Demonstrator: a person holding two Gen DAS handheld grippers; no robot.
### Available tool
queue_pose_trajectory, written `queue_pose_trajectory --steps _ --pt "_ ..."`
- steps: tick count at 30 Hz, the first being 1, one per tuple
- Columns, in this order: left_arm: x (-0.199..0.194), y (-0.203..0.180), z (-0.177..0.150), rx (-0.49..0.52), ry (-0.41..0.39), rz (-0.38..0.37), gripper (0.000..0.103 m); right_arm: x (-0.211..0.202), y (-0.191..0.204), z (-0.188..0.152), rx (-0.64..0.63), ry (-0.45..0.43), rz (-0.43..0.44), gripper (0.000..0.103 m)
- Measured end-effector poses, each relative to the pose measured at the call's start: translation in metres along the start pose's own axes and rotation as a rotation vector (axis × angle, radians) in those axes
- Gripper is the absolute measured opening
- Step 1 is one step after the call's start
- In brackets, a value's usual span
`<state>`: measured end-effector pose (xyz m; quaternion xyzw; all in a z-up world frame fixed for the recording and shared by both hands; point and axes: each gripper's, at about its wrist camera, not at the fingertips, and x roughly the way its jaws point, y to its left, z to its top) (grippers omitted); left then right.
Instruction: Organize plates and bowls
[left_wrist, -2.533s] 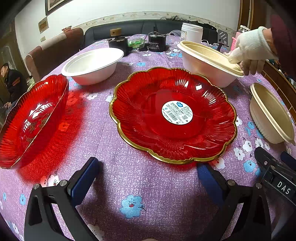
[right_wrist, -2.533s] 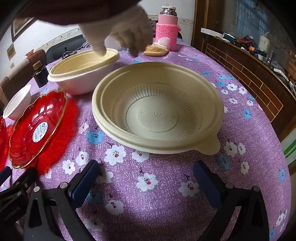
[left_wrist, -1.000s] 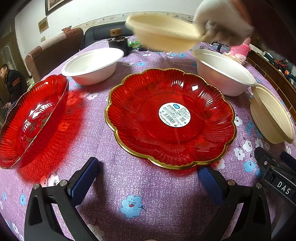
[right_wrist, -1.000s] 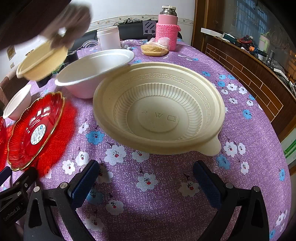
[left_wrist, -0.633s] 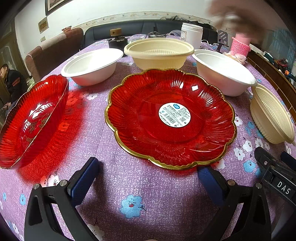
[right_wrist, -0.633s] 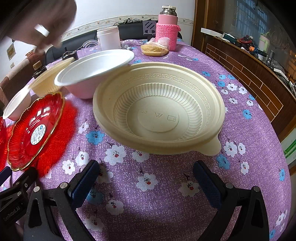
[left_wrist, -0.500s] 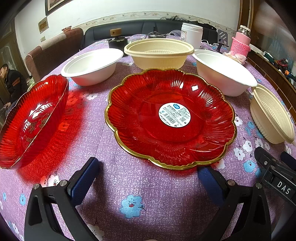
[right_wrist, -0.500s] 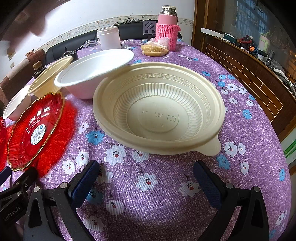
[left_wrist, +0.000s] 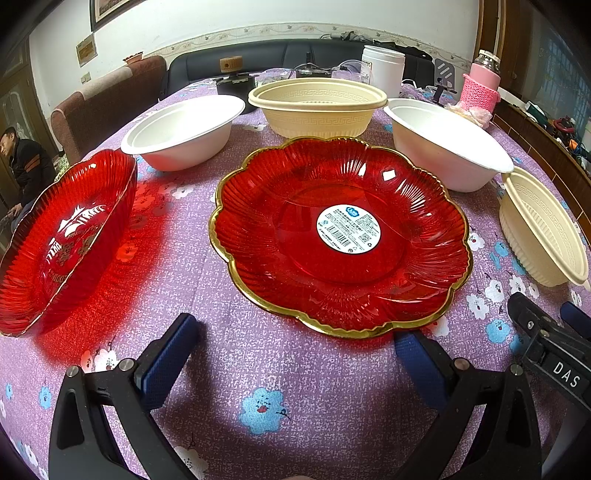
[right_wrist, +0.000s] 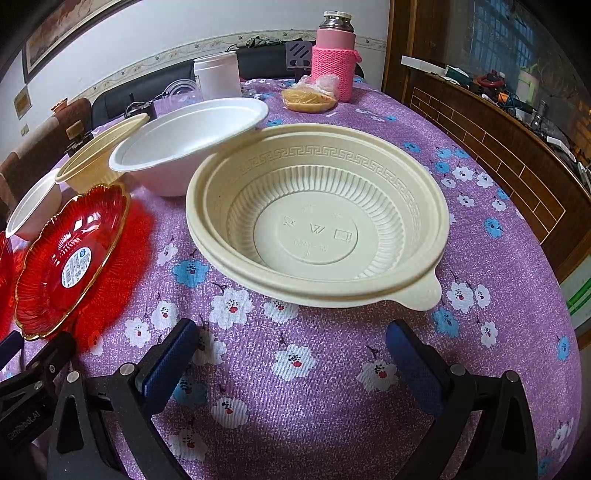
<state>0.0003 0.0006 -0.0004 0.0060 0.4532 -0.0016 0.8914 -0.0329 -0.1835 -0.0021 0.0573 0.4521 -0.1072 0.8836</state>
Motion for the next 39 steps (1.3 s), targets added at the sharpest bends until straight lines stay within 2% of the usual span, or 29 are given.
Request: queue_pose_trajectory --steps 23,29,35,39 --pt "0.0 0.0 -0.001 0.003 0.001 -0.002 0.103 0.002 0.004 0.002 0.029 0.0 -0.016 0.102" --pt "-0.006 0.001 -0.006 0.064 0.037 -0.046 0.103 -0.001 0.006 -0.002 0.033 0.023 -0.013 0.102" --pt "-0.009 -0.002 -0.009 0.06 0.043 -0.027 0.103 -0.006 0.009 -0.008 0.02 0.026 -0.005 0.102" --pt "-0.014 0.001 -0.013 0.094 0.058 -0.077 0.103 -0.007 0.009 -0.009 0.019 0.024 -0.008 0.102"
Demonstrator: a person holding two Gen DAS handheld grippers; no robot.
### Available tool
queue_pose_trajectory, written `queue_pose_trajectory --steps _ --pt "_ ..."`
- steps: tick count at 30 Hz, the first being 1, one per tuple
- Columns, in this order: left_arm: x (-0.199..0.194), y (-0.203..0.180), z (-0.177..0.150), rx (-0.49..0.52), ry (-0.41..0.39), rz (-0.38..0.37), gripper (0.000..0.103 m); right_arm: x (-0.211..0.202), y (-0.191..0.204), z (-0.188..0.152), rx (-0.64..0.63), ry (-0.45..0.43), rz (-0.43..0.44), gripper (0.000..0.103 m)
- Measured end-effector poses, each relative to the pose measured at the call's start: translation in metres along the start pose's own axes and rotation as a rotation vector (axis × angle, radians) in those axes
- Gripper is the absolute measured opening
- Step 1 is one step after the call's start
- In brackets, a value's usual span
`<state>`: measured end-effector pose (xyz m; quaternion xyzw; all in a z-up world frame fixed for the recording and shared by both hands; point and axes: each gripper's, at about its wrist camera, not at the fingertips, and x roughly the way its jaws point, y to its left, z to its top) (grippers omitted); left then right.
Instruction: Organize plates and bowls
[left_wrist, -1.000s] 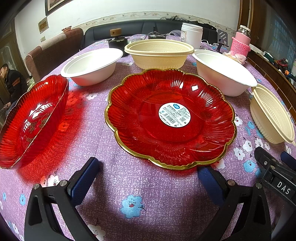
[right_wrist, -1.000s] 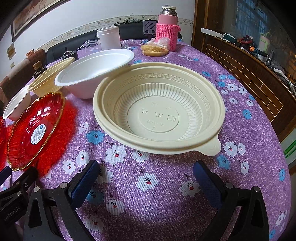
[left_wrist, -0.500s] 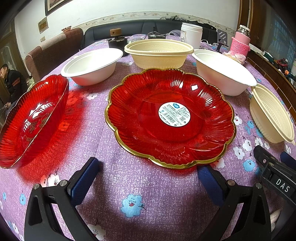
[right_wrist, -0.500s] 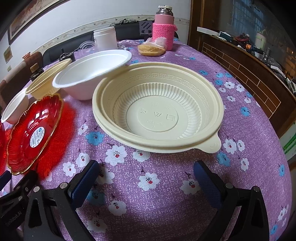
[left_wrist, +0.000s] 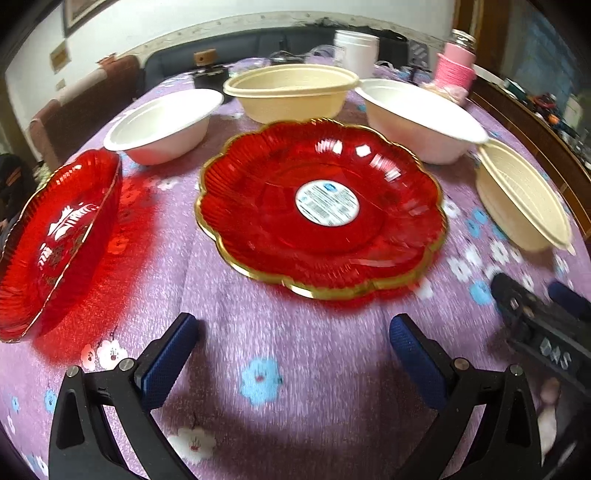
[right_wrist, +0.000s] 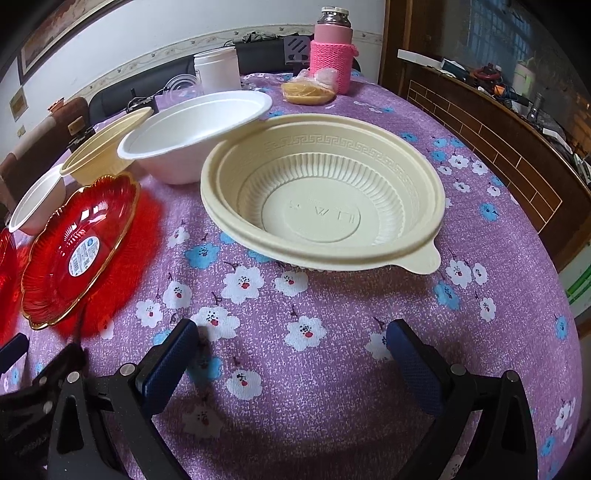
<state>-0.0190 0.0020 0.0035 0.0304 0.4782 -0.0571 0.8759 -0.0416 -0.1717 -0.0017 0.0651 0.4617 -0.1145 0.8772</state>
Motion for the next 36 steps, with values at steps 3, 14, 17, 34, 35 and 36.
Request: queue_pose_trajectory --steps 3,14,17,34,35,36 --pt "-0.021 0.01 -0.012 -0.028 -0.054 -0.066 0.1 0.0 0.0 0.0 0.0 -0.002 0.0 0.102" --pt "-0.159 0.112 -0.042 -0.156 -0.409 -0.159 0.102 -0.055 0.018 -0.016 -0.061 -0.19 -0.037 0.091" --pt "-0.171 0.159 -0.042 -0.218 -0.43 -0.161 0.103 -0.111 0.046 -0.019 -0.112 -0.381 -0.011 0.091" --pt "-0.21 0.289 -0.08 -0.376 -0.638 0.094 0.103 -0.151 0.204 -0.017 -0.366 -0.462 0.39 0.096" --pt "-0.209 0.295 -0.082 -0.384 -0.648 0.086 0.103 -0.146 0.207 -0.013 -0.363 -0.446 0.403 0.096" --pt "-0.206 0.302 -0.08 -0.395 -0.636 0.064 0.103 -0.141 0.212 -0.008 -0.362 -0.415 0.411 0.095"
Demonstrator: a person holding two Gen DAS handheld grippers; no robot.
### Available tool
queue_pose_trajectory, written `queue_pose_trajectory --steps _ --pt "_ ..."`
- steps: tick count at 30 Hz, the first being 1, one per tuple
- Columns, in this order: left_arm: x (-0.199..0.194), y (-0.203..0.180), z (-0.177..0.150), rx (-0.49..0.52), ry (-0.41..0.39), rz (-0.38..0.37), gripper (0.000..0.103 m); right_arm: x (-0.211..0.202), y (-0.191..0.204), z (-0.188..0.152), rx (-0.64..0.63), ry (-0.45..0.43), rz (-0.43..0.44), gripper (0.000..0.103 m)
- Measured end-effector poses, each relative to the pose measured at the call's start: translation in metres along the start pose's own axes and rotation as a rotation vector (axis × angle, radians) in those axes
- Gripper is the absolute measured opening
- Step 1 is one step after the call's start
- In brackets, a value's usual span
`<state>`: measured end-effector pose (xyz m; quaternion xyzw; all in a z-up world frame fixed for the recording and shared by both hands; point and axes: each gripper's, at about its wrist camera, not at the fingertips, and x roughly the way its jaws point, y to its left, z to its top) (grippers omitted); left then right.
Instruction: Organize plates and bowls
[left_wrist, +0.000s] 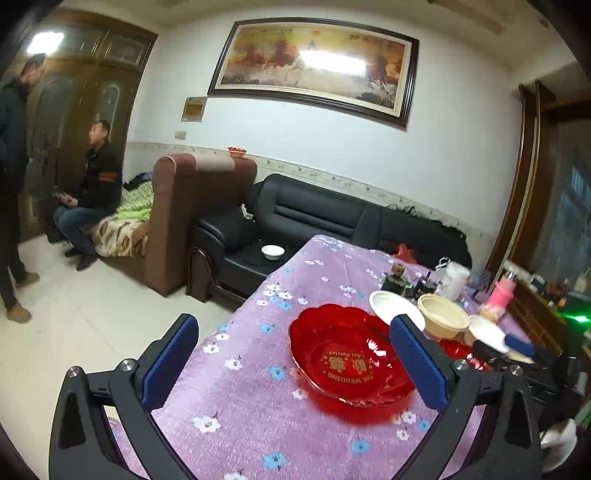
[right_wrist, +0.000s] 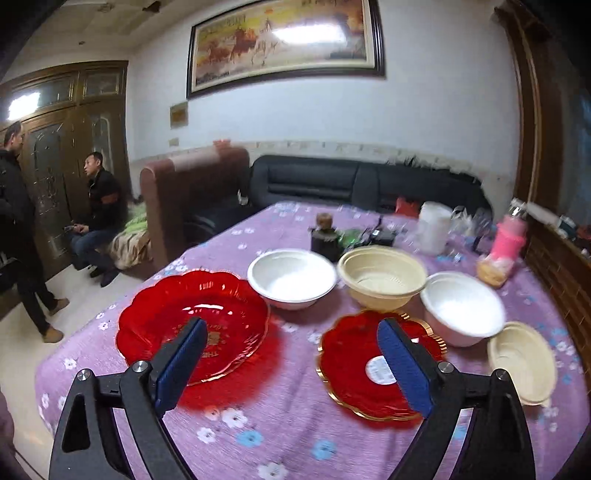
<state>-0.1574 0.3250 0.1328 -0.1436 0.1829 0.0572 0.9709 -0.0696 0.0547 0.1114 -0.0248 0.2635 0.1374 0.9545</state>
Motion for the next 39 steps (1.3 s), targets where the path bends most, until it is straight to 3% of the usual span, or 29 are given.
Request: queue_pose_trajectory --steps 1,3,5,12,17,19,22,24,25,26,29,33,39 --pt "0.016 0.006 0.001 -0.02 0.073 0.008 0.103 0.009 0.001 0.003 0.02 0.035 0.021 0.093" --pt "0.043 0.013 0.001 -0.038 0.204 0.038 0.103 0.023 -0.002 0.005 0.064 0.09 0.063 0.077" --pt "0.068 0.024 -0.004 -0.072 0.276 0.011 0.103 0.041 -0.006 0.005 0.12 0.164 0.117 0.072" --pt "0.123 0.043 -0.003 -0.136 0.37 -0.007 0.103 0.097 0.004 -0.001 0.176 0.301 0.144 0.071" --pt "0.164 0.038 -0.004 -0.193 0.448 -0.053 0.103 0.124 0.024 0.004 0.117 0.328 0.095 0.071" --pt "0.182 0.035 -0.009 -0.193 0.487 -0.048 0.096 0.137 0.03 0.005 0.091 0.341 0.061 0.071" --pt "0.209 0.031 -0.022 -0.202 0.584 -0.052 0.071 0.153 0.03 0.002 0.095 0.376 0.039 0.068" --pt "0.222 0.026 -0.028 -0.189 0.623 -0.057 0.049 0.161 0.028 0.002 0.107 0.396 0.047 0.055" --pt "0.224 0.023 -0.029 -0.173 0.617 -0.05 0.048 0.165 0.029 0.001 0.108 0.408 0.055 0.05" --pt "0.224 0.02 -0.028 -0.155 0.61 -0.043 0.046 0.169 0.029 0.0 0.107 0.418 0.062 0.036" --pt "0.227 0.015 -0.032 -0.161 0.639 -0.096 0.022 0.177 0.03 -0.003 0.114 0.442 0.09 0.02" --pt "0.216 0.014 -0.03 -0.134 0.615 -0.051 0.022 0.163 0.031 0.002 0.098 0.402 0.135 0.013" --pt "0.175 0.023 -0.031 -0.133 0.582 -0.026 0.022 0.131 0.047 -0.006 0.05 0.38 0.186 0.013"
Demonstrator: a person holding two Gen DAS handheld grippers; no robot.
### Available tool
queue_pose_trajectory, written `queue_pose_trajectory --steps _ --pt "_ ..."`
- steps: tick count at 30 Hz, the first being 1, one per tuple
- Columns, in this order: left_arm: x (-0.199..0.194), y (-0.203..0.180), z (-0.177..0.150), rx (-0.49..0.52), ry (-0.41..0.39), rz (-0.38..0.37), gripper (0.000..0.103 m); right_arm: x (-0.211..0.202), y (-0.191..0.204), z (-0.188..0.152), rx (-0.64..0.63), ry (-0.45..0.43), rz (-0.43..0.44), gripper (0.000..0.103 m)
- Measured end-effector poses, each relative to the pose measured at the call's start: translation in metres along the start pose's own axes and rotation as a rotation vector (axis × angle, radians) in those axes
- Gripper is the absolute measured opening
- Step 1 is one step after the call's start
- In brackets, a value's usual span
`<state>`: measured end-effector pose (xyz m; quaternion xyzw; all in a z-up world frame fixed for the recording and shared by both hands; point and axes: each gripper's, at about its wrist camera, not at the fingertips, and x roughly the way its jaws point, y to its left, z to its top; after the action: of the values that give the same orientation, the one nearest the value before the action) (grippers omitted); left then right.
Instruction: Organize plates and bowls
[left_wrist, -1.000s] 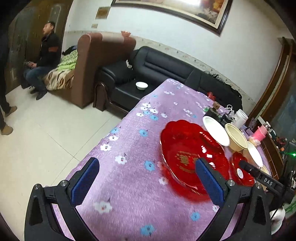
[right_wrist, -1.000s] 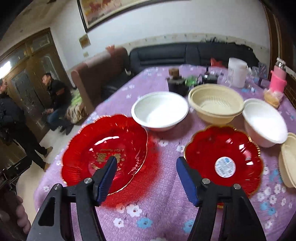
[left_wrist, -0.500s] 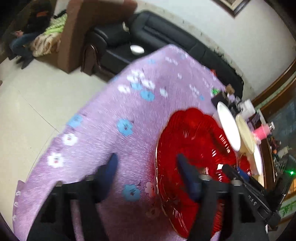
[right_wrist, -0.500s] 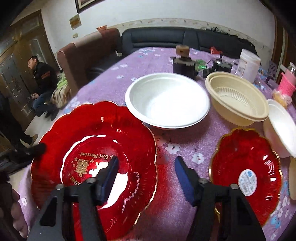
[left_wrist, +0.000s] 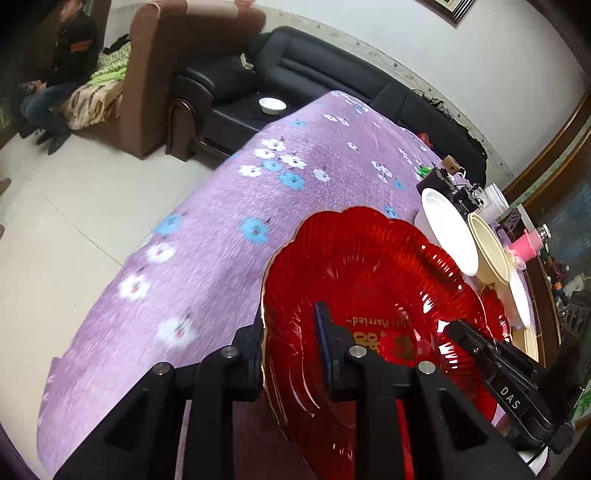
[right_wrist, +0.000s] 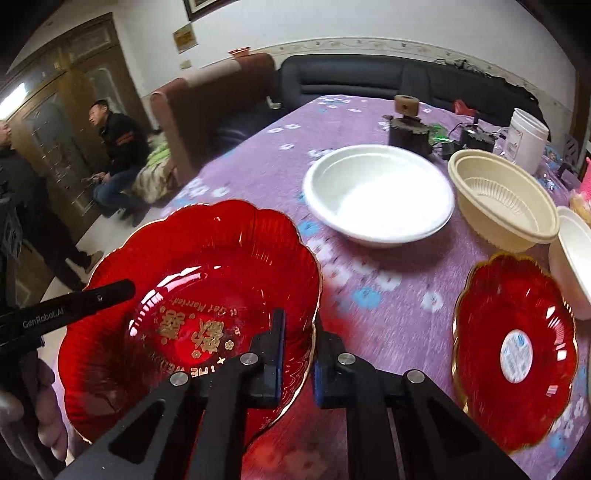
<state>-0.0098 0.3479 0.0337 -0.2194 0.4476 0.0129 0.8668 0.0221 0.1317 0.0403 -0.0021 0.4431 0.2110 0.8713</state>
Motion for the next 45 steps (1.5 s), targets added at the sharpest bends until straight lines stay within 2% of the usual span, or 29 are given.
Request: queue_pose_trajectory --steps 4,7,10,12,16,18,22,26,29,35,40,43,45 --pt "-0.009 0.005 -0.013 0.01 -0.009 0.041 0.022 -0.001 0.007 -0.014 -0.001 0.014 0.034 0.013" --pt "-0.001 0.009 -0.015 -0.002 0.016 0.071 0.022 0.006 0.009 -0.02 0.003 0.024 0.033 0.014" --pt "-0.002 0.009 -0.016 -0.005 0.008 0.115 0.034 0.011 0.007 -0.022 0.014 0.013 0.039 0.016" --pt "-0.012 0.005 -0.019 -0.011 -0.013 0.116 0.048 0.003 0.005 -0.024 0.007 -0.005 0.029 0.016" --pt "-0.046 -0.013 -0.03 0.01 -0.105 0.131 0.053 -0.03 -0.004 -0.031 0.015 -0.085 0.032 0.017" --pt "-0.069 -0.028 -0.04 0.038 -0.158 0.116 0.059 -0.05 -0.012 -0.039 0.034 -0.127 0.044 0.021" --pt "-0.107 -0.066 -0.062 0.096 -0.225 0.039 0.065 -0.091 -0.032 -0.056 0.085 -0.195 0.052 0.026" --pt "-0.135 -0.112 -0.082 0.142 -0.219 -0.097 0.065 -0.13 -0.052 -0.072 0.115 -0.259 0.034 0.026" --pt "-0.153 -0.144 -0.096 0.19 -0.218 -0.162 0.065 -0.159 -0.071 -0.083 0.138 -0.306 0.012 0.027" --pt "-0.203 -0.206 -0.123 0.289 -0.285 -0.282 0.065 -0.226 -0.103 -0.102 0.192 -0.391 -0.007 0.03" --pt "-0.243 -0.238 -0.132 0.347 -0.319 -0.389 0.065 -0.291 -0.117 -0.102 0.203 -0.484 -0.022 0.031" --pt "-0.279 -0.253 -0.124 0.378 -0.361 -0.436 0.065 -0.336 -0.125 -0.099 0.218 -0.544 -0.028 0.031" --pt "-0.304 -0.261 -0.114 0.397 -0.391 -0.45 0.065 -0.371 -0.128 -0.096 0.211 -0.596 -0.064 0.031"
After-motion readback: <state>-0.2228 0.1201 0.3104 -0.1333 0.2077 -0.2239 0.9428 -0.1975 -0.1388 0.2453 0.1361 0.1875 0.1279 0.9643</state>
